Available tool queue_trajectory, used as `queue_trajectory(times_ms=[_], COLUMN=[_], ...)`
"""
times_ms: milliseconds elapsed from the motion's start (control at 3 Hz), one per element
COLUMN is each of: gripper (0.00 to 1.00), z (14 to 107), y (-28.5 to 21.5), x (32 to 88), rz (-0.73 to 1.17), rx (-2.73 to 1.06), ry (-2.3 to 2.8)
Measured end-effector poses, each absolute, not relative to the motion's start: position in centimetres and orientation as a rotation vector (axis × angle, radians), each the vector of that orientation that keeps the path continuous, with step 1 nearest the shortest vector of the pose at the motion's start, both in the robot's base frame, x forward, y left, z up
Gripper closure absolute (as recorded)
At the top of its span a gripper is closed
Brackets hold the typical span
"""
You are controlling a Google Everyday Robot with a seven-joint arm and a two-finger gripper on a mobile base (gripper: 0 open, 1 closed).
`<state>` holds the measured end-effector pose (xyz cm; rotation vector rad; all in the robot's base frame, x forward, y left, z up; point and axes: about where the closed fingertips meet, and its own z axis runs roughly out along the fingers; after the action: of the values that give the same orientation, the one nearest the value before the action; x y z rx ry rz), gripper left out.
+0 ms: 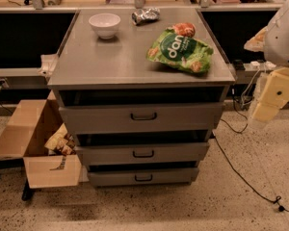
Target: Open top drawer
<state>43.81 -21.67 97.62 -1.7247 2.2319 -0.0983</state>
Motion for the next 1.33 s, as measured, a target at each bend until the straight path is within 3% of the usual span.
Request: queue_trajectory(times_ms=[1000,1333], gripper=[0.0,0.0], z=[94.2,85.3], y=[-21.4,-19.5], x=[44.3,45.2], rz=[-0.073,-0.01], rx=[-1.762,-1.924], ry=[2.221,2.13])
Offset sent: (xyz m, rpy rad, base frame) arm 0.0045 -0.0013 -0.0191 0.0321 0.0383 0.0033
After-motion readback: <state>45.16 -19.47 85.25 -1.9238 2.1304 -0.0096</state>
